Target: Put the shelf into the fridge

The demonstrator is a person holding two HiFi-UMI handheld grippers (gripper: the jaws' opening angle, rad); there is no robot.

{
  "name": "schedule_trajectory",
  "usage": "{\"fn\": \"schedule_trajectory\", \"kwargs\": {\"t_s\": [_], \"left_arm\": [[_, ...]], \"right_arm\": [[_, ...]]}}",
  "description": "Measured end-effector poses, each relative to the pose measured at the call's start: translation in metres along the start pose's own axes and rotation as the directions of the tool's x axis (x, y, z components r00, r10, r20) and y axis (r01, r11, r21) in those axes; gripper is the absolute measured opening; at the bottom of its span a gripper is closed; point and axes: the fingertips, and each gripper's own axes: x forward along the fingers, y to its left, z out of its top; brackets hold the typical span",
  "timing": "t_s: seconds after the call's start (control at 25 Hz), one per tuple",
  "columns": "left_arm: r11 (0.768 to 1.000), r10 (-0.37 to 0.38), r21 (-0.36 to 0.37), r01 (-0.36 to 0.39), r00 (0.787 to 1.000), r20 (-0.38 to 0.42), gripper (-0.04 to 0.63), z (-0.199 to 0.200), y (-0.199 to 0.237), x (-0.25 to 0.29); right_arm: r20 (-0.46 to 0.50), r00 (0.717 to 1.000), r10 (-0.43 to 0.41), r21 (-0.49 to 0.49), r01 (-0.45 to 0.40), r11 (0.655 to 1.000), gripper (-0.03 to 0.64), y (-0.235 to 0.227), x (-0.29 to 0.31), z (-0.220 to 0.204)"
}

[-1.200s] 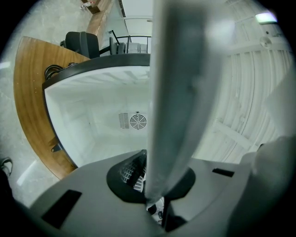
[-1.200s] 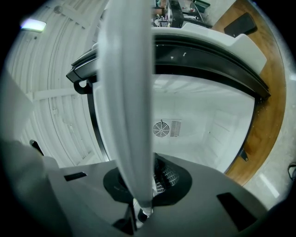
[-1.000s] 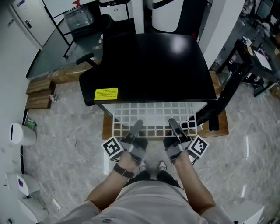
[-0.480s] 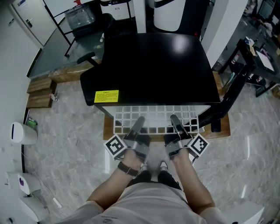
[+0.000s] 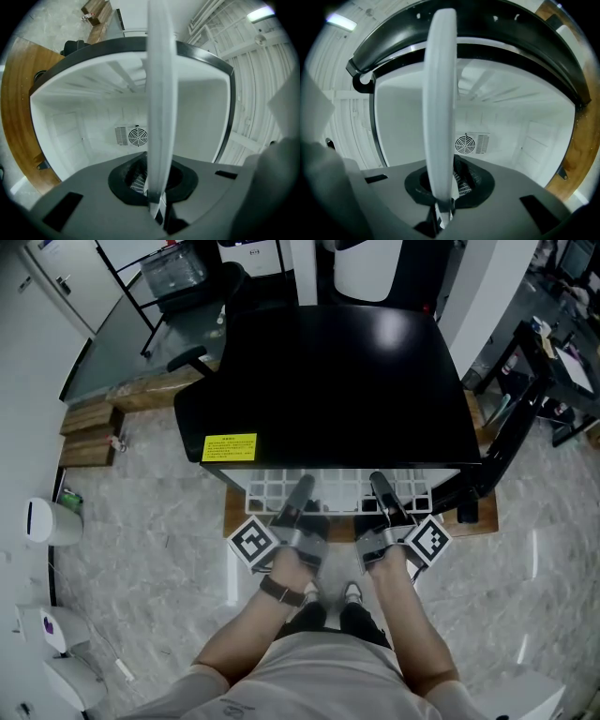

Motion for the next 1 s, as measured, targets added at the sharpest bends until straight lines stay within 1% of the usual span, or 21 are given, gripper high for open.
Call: {"fn": "schedule_trajectory", "kwargs": {"t_s": [0.56, 0.68, 0.84, 1.0], "left_arm": [[0.999, -0.034, 0.030, 0.033, 0.999, 0.027, 0.028, 0.014, 0.001, 0.030], [0.999, -0.040, 0.038, 0.038, 0.999, 0.033, 0.028, 0.017, 0.000, 0.036], [0.998, -0.051, 0.029, 0.050, 0.998, 0.044, 0.028, 0.021, 0.000, 0.045], [0.998, -0.054, 0.044, 0.052, 0.998, 0.045, 0.028, 0.026, 0.000, 0.050]], "right_arm": [[0.040, 0.999, 0.015, -0.027, -0.014, 1.000, 0.049, -0.002, 0.028, 0.014], [0.050, 0.999, 0.015, -0.022, -0.014, 1.000, 0.049, -0.002, 0.034, 0.017], [0.065, 0.997, 0.028, -0.014, -0.027, 1.000, 0.049, -0.001, 0.044, 0.020], [0.076, 0.996, 0.035, -0.012, -0.034, 0.999, 0.049, 0.000, 0.050, 0.022]]}}
